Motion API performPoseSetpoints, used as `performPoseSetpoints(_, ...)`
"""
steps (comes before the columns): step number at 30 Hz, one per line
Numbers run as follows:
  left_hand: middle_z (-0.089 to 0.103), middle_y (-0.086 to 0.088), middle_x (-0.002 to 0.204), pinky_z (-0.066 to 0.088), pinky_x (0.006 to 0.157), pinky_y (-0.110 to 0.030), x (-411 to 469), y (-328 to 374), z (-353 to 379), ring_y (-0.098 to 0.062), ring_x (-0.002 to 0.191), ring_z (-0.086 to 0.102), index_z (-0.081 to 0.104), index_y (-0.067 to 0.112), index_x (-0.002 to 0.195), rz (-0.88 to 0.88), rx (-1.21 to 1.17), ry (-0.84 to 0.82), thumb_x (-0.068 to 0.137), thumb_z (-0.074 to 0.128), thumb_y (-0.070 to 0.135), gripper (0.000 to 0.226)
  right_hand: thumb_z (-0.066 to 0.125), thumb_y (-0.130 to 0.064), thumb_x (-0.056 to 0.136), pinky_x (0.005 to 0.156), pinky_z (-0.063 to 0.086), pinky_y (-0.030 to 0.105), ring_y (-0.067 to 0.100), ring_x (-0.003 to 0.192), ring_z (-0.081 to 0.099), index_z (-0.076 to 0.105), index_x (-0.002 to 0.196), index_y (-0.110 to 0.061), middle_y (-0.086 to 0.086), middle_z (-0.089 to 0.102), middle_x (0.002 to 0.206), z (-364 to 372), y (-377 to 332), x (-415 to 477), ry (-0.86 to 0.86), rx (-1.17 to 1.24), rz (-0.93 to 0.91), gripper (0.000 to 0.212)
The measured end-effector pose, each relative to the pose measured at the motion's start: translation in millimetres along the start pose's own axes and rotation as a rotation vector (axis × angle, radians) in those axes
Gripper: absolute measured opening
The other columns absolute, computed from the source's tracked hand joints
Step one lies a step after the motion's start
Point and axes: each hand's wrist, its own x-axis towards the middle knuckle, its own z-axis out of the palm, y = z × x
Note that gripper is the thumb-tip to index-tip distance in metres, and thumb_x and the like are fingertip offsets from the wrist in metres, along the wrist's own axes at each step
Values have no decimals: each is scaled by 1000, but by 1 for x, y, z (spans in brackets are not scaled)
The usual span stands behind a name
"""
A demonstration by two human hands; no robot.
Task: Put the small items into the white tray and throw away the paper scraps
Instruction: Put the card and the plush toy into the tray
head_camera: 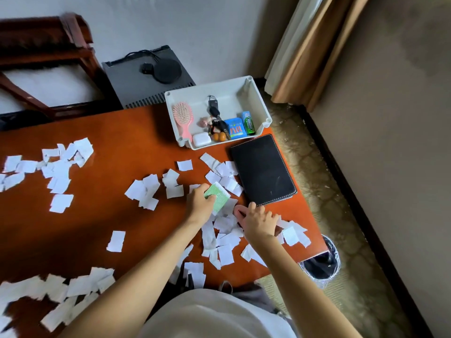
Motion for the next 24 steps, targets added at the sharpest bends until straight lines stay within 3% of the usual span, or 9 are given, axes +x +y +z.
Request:
performPoseSetpoints(4, 51, -16, 136, 53, 86, -32, 3, 1, -6, -31, 127, 50, 49, 0, 119, -27, -77, 49, 91, 53, 0, 28, 55, -30, 88, 104, 38, 44, 32, 116, 51, 40, 126, -11, 12, 53, 121, -19, -10, -7, 92, 31, -49, 45)
performPoseSetpoints(8, 58, -16, 125, 48, 79, -24, 7, 8, -19, -29, 119, 54, 51, 0, 116, 38, -100, 160, 89, 57, 3, 28, 53, -33, 91, 97, 41, 39, 29, 104, 56, 36, 125, -11, 11, 53, 114, -60, -23, -19, 259, 37, -226, 44)
performPoseSetpoints(12, 66, -14, 112, 49, 75, -29, 14, 24, -40, -28, 105, 62, 62, -1, 108, 139, -66, 284, 90, 56, 6, 21, 56, -43, 85, 106, 31, 45, 30, 101, 60, 44, 121, -10, 10, 58, 109, -89, -38, -1, 379, 130, -215, 50)
performPoseSetpoints(17, 67, -17, 113, 51, 79, -34, 41, 49, -65, -33, 103, 62, 64, 1, 111, 161, -127, 377, 91, 52, 4, 24, 65, -30, 80, 82, 47, 42, 37, 105, 55, 38, 125, -3, 16, 55, 116, -118, -51, 40, 373, 326, -296, 59)
performPoseSetpoints(24, 60, -15, 124, 50, 86, -31, 104, 90, -82, -31, 114, 57, 60, 4, 121, 152, -129, 364, 91, 43, -3, 35, 55, -18, 85, 102, 31, 42, 35, 116, 45, 46, 121, -8, 12, 55, 122, -165, -57, 113, 419, 192, -397, 39)
